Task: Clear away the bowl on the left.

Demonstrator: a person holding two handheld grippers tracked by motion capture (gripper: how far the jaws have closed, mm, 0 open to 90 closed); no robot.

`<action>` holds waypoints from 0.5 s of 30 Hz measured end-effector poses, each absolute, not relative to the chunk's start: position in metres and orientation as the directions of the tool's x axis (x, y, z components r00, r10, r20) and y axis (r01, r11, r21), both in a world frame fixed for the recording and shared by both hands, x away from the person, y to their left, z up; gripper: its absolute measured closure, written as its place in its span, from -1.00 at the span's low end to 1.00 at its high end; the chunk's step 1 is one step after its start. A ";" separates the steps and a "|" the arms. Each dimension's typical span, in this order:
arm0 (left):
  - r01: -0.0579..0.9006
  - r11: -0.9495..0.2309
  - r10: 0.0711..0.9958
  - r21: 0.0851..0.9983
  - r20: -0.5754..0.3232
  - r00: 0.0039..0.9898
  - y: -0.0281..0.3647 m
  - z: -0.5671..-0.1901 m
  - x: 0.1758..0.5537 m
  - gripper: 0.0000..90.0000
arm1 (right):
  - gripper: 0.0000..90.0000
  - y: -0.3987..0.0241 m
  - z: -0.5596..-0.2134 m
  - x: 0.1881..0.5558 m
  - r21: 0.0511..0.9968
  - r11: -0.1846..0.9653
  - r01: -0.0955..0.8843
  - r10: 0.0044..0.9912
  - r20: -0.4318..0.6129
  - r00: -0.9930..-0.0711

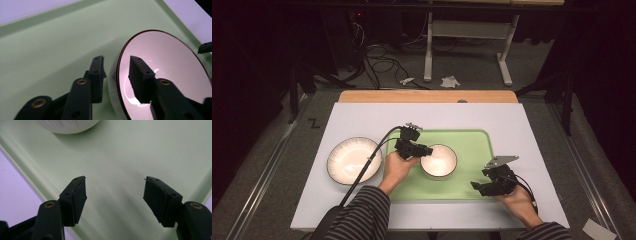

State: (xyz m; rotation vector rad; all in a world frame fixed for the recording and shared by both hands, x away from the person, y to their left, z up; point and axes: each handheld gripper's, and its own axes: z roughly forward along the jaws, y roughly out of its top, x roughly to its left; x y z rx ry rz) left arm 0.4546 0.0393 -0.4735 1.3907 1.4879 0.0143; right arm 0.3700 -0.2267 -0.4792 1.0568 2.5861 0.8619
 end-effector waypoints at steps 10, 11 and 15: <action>0.669 0.330 0.730 0.666 -0.629 0.267 0.048 -0.460 0.450 0.05 | -0.20 -0.227 -0.479 0.370 0.594 0.574 0.563 0.692 0.015 -0.722; 0.664 0.318 0.734 0.677 -0.619 0.280 0.049 -0.458 0.448 0.04 | -0.20 -0.227 -0.479 0.370 0.593 0.572 0.567 0.695 0.018 -0.719; 0.669 0.318 0.731 0.672 -0.623 0.278 0.052 -0.455 0.447 0.00 | -0.20 -0.227 -0.479 0.370 0.593 0.574 0.565 0.693 0.017 -0.721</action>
